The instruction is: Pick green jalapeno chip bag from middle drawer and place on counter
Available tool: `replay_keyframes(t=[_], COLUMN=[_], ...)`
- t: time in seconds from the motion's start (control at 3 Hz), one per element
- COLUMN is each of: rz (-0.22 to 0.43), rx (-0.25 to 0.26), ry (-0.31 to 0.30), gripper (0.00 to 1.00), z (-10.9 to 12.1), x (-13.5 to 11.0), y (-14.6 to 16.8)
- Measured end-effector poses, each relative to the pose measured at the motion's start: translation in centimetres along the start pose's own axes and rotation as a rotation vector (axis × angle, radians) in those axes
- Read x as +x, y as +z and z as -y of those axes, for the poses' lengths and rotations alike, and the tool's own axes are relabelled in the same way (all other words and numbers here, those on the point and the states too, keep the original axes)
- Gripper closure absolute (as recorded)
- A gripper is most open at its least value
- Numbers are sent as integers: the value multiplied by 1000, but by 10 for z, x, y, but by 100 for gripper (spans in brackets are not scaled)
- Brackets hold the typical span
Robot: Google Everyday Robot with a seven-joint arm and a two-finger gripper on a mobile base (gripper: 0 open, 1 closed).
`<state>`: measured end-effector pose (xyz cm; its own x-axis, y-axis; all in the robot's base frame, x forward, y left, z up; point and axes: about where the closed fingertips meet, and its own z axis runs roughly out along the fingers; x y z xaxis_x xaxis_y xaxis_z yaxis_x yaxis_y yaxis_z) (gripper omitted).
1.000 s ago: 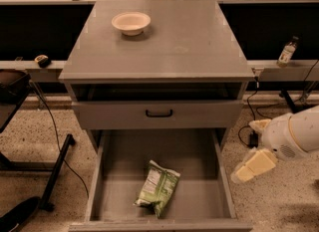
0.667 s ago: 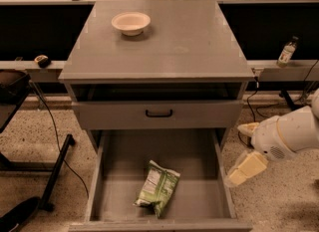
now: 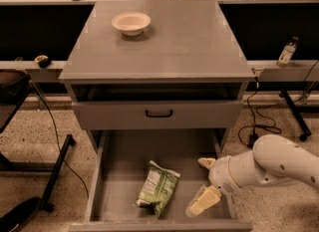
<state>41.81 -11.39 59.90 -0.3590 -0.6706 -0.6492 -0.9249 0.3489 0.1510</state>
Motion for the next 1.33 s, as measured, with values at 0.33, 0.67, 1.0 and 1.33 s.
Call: replay_keyframes(t=[0.33, 0.67, 1.0, 1.33], rz=[3, -33, 69, 215], rx=[32, -63, -139, -119], ry=[3, -35, -66, -174], gripper=[0, 0, 0, 0], z=[9, 7, -1, 0], x=[-3, -2, -5, -8], y=[-4, 25, 83, 128])
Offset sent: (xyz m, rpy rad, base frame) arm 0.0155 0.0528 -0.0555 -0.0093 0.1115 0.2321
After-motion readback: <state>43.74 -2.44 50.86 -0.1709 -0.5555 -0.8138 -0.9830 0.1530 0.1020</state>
